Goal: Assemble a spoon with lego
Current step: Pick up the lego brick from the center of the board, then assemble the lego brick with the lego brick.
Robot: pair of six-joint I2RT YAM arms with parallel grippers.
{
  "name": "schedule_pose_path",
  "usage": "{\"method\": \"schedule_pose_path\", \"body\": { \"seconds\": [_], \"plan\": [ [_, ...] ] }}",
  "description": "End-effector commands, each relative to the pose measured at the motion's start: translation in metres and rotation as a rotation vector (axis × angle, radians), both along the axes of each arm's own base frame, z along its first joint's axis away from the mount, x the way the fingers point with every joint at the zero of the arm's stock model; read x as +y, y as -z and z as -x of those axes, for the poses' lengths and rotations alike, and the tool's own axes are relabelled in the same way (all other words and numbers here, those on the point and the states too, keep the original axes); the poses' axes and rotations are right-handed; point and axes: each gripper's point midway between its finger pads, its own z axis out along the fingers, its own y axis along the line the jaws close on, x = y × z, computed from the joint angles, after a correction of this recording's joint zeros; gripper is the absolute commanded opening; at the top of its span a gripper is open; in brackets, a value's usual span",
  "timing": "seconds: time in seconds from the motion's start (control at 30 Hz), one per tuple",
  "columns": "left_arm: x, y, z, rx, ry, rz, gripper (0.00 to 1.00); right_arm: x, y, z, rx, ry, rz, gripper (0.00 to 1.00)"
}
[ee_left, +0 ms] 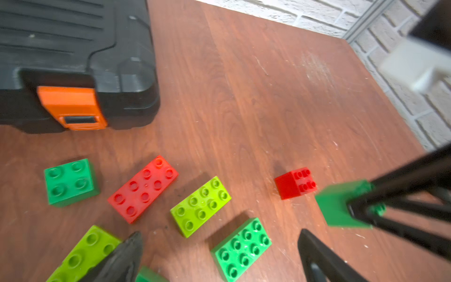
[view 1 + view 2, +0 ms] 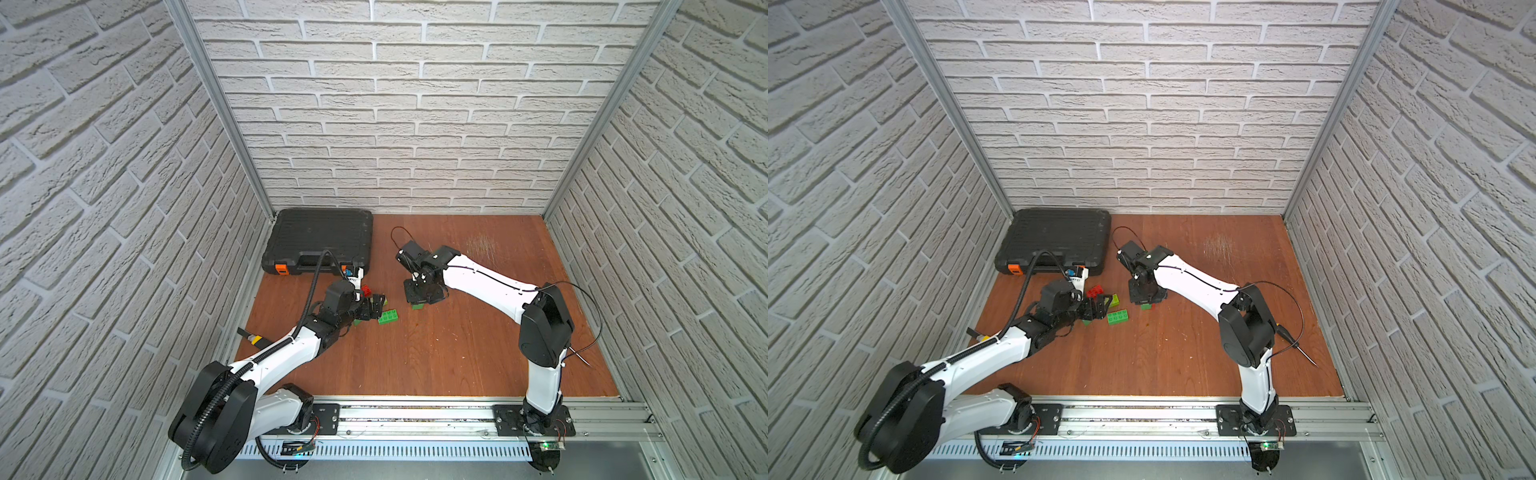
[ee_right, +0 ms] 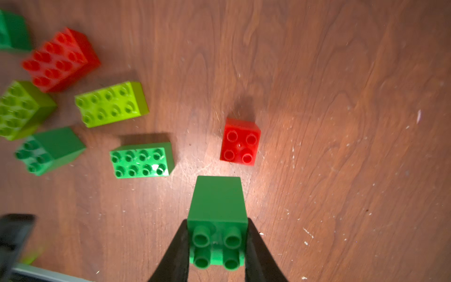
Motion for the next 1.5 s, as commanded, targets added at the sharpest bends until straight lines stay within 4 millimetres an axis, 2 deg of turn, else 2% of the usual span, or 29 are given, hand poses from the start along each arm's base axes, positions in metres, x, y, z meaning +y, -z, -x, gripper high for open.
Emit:
{"method": "schedule_pose_path", "body": {
  "seconds": [0.0,0.13,0.17,0.23,0.83,1.2,1.47],
  "plan": [
    [-0.012,-0.015,-0.001,-0.070,0.064,0.043,0.98,-0.006,-0.009,-0.006,0.014,-0.052,0.002,0.27],
    [-0.010,-0.011,-0.003,-0.057,0.058,0.038,0.98,-0.010,-0.009,-0.012,0.033,-0.063,0.005,0.27],
    [-0.011,-0.010,-0.003,-0.052,0.058,0.038,0.98,-0.012,0.003,-0.013,0.057,-0.062,0.024,0.28],
    [-0.011,-0.009,-0.004,-0.049,0.056,0.039,0.98,-0.015,0.008,-0.015,0.067,-0.053,0.021,0.27],
    [-0.010,-0.003,-0.005,-0.034,0.054,0.031,0.98,-0.015,0.036,-0.020,0.118,0.021,0.004,0.27],
    [-0.006,0.000,-0.004,-0.034,0.055,-0.004,0.98,-0.021,0.057,-0.010,0.176,0.078,0.032,0.27],
    [0.009,0.000,-0.004,-0.061,0.014,-0.086,0.98,-0.023,0.076,0.000,0.263,0.108,0.063,0.27]
  ]
}}
